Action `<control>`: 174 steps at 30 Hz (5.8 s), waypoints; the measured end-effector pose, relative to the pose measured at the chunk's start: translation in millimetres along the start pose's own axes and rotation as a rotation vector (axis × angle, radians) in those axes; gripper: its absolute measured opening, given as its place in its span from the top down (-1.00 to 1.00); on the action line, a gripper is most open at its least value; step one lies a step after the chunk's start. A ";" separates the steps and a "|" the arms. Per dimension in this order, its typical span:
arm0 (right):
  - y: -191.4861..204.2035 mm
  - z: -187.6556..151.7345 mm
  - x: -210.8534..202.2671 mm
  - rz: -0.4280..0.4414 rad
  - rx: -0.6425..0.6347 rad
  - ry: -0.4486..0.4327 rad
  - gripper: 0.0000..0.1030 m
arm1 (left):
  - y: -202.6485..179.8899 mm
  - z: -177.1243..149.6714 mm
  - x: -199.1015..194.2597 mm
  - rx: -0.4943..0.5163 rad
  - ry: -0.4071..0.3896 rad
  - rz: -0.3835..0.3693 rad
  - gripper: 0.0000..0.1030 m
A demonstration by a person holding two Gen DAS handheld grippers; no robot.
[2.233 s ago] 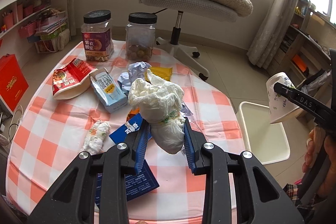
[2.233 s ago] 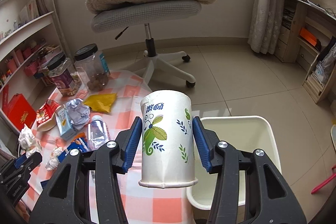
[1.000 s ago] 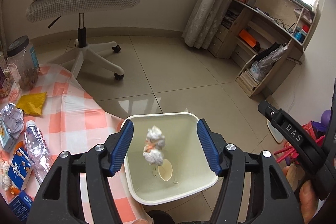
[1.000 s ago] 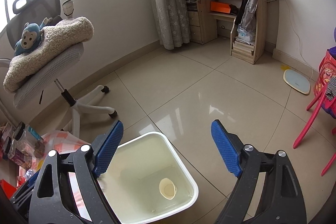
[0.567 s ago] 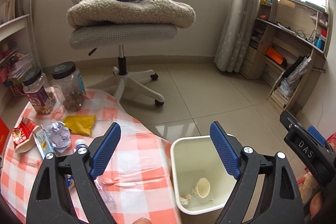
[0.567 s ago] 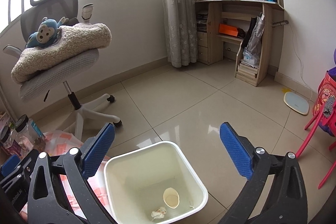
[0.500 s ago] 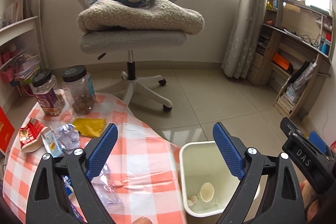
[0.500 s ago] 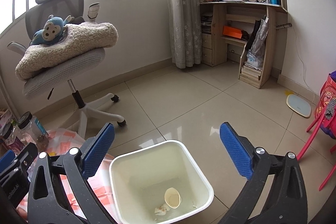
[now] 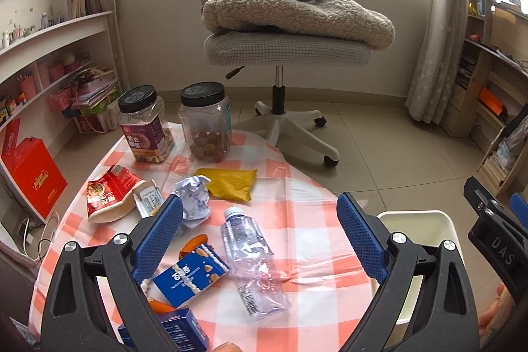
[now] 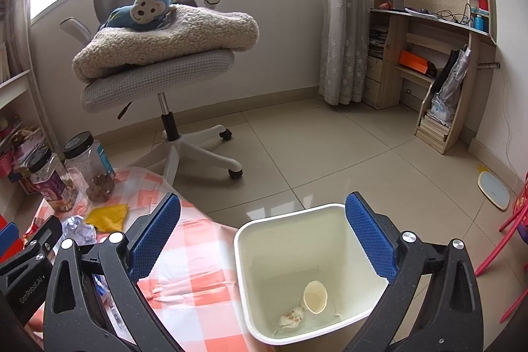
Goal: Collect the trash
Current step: 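Move both tools back over the table, then grasp the orange-stained crumpled tissue with the left tool, then grasp the blue biscuit box with the right tool while the left tool holds the tissue, then carry the blue box to the bin and open the right tool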
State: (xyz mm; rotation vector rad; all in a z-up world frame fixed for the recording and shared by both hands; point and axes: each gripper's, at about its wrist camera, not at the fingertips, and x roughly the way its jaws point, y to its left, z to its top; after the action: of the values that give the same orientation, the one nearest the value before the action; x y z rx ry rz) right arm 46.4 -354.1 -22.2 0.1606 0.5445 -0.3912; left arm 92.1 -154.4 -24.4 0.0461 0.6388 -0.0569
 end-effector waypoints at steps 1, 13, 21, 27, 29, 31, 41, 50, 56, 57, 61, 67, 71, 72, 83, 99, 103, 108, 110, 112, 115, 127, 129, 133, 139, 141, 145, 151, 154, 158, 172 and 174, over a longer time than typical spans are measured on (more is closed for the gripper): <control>9.4 -2.8 0.5 0.010 -0.016 0.006 -0.86 | 6.6 -1.6 1.7 -0.002 0.006 0.012 -0.78; 82.9 -23.2 21.7 0.103 -0.108 0.149 -0.86 | 112.0 -27.4 62.5 -0.052 0.313 0.090 -0.78; 131.7 -38.5 37.9 0.315 -0.136 0.335 -0.86 | 192.1 -59.0 107.8 -0.116 0.600 0.107 -0.73; 167.8 -72.7 67.5 0.584 -0.012 0.677 -0.85 | 198.9 -86.3 127.5 -0.069 0.716 0.053 -0.54; 179.9 -81.0 70.6 0.630 0.014 0.731 -0.85 | 195.1 -93.9 133.9 -0.052 0.737 0.032 -0.50; 189.9 -86.2 70.9 0.649 0.018 0.757 -0.85 | 192.9 -99.7 139.6 -0.055 0.743 0.009 -0.43; 219.5 -101.0 82.1 0.654 -0.015 0.821 -0.85 | 224.6 -106.0 124.8 -0.165 0.712 0.002 0.28; 271.1 -139.2 104.1 0.574 -0.057 0.893 -0.81 | 264.6 -85.1 63.2 -0.246 0.582 0.025 0.28; 274.6 -151.5 120.3 0.529 -0.067 0.925 -0.66 | 269.9 -83.9 55.5 -0.239 0.581 0.018 0.27; 274.8 -150.6 120.6 0.522 -0.078 0.921 -0.63 | 271.1 -84.0 57.2 -0.241 0.581 0.017 0.27; 270.1 -148.9 123.2 0.523 -0.066 0.910 -0.57 | 270.6 -83.8 60.2 -0.256 0.574 0.013 0.26; 290.2 -155.6 113.6 0.499 -0.187 0.839 -0.39 | 269.6 -87.1 58.1 -0.261 0.575 0.018 0.26; 293.1 -154.8 109.2 0.536 -0.237 0.834 0.43 | 273.8 -86.6 55.3 -0.268 0.563 0.034 0.26; 291.1 -152.8 108.8 0.545 -0.234 0.828 0.46 | 275.3 -86.6 54.3 -0.275 0.559 0.035 0.26; 286.7 -126.6 86.7 0.653 -0.211 0.725 0.64 | 281.3 -80.2 41.1 -0.312 0.505 0.017 0.26; 316.1 -128.1 74.3 0.674 -0.389 0.567 0.66 | 275.2 -72.3 33.9 -0.308 0.410 -0.007 0.26; 317.6 -137.3 80.7 0.709 -0.378 0.623 0.58 | 277.6 -74.4 35.4 -0.316 0.415 -0.006 0.26; 317.3 -128.8 62.5 0.743 -0.407 0.560 0.82 | 277.8 -71.0 30.9 -0.322 0.390 -0.008 0.26; 316.9 -121.8 50.0 0.744 -0.424 0.511 0.84 | 276.0 -68.4 27.9 -0.320 0.369 -0.010 0.26; 315.4 -114.9 39.8 0.737 -0.443 0.463 0.84 | 273.8 -65.1 23.9 -0.315 0.341 -0.008 0.26; 310.8 -106.0 28.7 0.725 -0.459 0.405 0.84 | 269.6 -59.2 16.9 -0.309 0.291 -0.008 0.26; 269.0 -64.9 -2.8 0.690 -0.438 0.230 0.84 | 232.7 -33.7 -2.4 -0.254 0.152 -0.028 0.26; 259.1 -58.5 -5.9 0.687 -0.426 0.213 0.84 | 222.2 -31.1 -4.1 -0.236 0.137 -0.033 0.26; 239.4 -47.5 -11.5 0.667 -0.407 0.176 0.84 | 202.8 -26.5 -7.4 -0.207 0.113 -0.050 0.26; 205.8 -34.9 -11.3 0.622 -0.372 0.145 0.84 | 175.6 -20.9 -7.8 -0.176 0.095 -0.083 0.26; 194.2 -31.2 -10.0 0.603 -0.358 0.140 0.84 | 166.8 -19.4 -6.6 -0.165 0.094 -0.094 0.26; 167.7 -22.6 -7.7 0.555 -0.322 0.121 0.84 | 146.7 -18.1 -5.0 -0.138 0.094 -0.114 0.26; 122.6 -12.9 0.9 0.465 -0.270 0.106 0.84 | 118.6 -18.1 -1.1 -0.100 0.101 -0.140 0.26; 99.4 -8.9 5.1 0.420 -0.246 0.102 0.84 | 104.1 -18.0 0.6 -0.084 0.104 -0.155 0.26; 68.0 -5.1 13.3 0.366 -0.206 0.118 0.84 | 81.9 -16.9 0.8 -0.052 0.101 -0.179 0.26; -49.8 2.7 32.4 0.126 -0.058 0.154 0.01 | -25.1 -19.5 2.7 0.077 0.125 -0.298 0.26; -67.3 1.7 32.9 0.096 -0.025 0.142 -0.14 | -44.9 -20.8 3.3 0.102 0.127 -0.317 0.26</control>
State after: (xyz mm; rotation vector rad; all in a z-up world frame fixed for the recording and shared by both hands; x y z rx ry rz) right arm 45.9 -426.5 -41.3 0.1910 0.6784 -0.2809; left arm 79.3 -198.1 -44.2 0.0468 0.7658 -0.3955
